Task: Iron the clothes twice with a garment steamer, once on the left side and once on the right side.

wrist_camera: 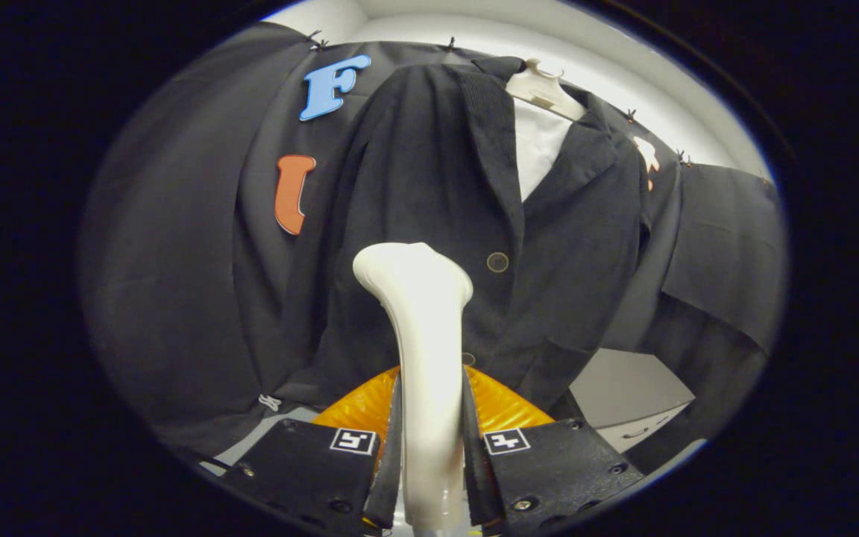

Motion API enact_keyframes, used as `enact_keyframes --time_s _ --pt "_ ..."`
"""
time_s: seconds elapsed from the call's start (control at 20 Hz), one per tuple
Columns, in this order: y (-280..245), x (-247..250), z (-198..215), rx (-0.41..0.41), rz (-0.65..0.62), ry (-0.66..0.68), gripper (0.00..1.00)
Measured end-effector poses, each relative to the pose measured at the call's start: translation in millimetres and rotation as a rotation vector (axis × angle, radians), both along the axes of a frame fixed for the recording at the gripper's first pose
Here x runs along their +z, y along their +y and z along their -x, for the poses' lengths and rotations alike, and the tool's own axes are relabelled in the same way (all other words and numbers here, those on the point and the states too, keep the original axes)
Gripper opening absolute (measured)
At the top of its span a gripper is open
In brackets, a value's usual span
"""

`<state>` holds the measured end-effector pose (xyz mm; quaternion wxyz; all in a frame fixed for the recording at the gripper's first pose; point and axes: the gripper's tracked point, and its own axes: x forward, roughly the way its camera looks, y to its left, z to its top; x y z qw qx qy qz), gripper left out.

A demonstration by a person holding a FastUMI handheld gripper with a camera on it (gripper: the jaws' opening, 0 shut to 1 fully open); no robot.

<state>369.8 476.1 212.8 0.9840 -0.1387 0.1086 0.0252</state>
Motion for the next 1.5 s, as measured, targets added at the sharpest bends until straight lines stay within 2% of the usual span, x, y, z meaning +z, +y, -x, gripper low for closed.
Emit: enact_keyframes --time_s 0.85,1.5 --pt "0.5 -122.0 9.7 -0.007 0.067 0.153 0.39" --pt "-9.7 -194.2 19.0 -0.015 0.042 0.289 0.39"
